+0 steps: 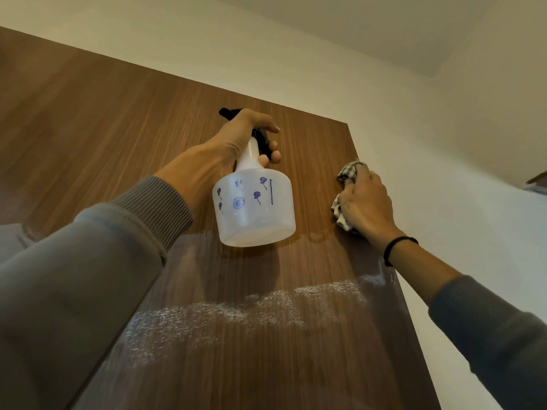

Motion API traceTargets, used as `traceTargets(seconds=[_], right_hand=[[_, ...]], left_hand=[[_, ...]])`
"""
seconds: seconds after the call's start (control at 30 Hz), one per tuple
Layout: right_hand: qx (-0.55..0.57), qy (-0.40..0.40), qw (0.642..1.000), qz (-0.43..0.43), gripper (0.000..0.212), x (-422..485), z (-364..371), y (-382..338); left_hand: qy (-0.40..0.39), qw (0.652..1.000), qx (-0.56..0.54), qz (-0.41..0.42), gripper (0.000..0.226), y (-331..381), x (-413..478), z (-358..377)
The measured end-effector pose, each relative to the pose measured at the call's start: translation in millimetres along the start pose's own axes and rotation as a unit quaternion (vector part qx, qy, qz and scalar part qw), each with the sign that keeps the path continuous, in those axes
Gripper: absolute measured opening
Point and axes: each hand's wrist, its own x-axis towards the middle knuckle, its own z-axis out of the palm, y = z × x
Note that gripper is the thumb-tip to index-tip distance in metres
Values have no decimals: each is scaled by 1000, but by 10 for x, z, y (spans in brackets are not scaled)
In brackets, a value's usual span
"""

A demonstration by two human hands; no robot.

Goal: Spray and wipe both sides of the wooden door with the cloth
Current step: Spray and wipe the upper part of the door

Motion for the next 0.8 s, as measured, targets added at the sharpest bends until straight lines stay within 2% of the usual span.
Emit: traceTargets(seconds=[0.13,0.23,0.3,0.37,0.43,0.5,0.53,0.63,0.7,0.73,0.8], right_hand=[[-23,-10,998,-56,33,-12,45,-193],[14,-63,988,-140,45,-305,59,-342],[34,-65,985,-159,49,-361,56,-309],[32,-33,991,-129,40,-165,61,-220],[30,-1,998,-59,32,148,53,-172],[16,8,1000,-16,34,381,54,-233],[3,5,1000,-25,36,448,84,-295],[14,-58,986,-158,35,341,181,-605],[69,-127,953,-268,35,183,225,-710],[80,-150,940,-294,37,186,224,-708],[71,-131,955,-256,40,457,227,-616]], left_hand=[[-8,1000,14,12,8,9,-18,6],[-7,1000,12,7,8,9,-4,17],[-6,1000,6,5,9,15,-11,10],[-2,1000,3,2,8,23,-39,-3],[1,1000,0,-3,8,27,-75,-12],[1,1000,-6,-9,9,40,-87,-33],[0,1000,-9,-9,8,46,-84,-37],[3,1000,-4,0,8,38,-46,-46],[5,1000,-2,-1,11,20,-34,-44],[7,1000,-5,-2,11,16,-34,-46],[9,1000,-20,-2,9,15,-44,-61]])
